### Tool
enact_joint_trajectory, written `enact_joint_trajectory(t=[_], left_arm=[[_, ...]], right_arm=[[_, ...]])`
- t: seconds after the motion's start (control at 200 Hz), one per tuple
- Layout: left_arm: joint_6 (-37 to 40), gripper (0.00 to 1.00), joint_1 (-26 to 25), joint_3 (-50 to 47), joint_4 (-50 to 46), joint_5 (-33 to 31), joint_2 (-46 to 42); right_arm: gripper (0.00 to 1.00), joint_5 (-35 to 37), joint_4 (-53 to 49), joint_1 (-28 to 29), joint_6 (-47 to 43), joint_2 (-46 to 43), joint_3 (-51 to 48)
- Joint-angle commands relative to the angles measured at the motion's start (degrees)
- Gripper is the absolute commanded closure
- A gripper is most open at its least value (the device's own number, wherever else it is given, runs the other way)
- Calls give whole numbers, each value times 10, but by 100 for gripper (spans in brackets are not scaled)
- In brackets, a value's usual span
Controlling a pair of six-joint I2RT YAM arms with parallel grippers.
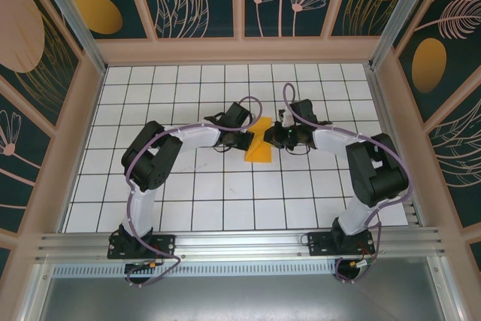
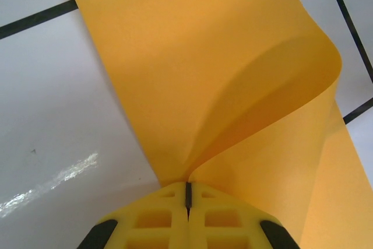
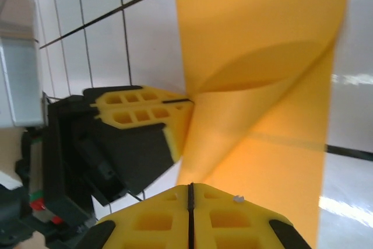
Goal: Fold a paper plane with a square sheet of paper (fold left side to right side)
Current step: Fold the triangle a second time at the center of the table.
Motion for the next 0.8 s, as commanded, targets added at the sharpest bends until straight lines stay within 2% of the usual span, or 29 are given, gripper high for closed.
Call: enact_joint_trajectory(t=[0.0,0.305,0.796], left_arm=[[-4,100,4,-16,-6,-13,24],[-4,100,5,-16,-7,-16,23],[-8,100,5,-13,-11,-37,22]], right_arm=[[90,-20,46,18,28,42,35],[90,-15,50,28,28,97,63],[90,40,-13,28,-7,119,64]])
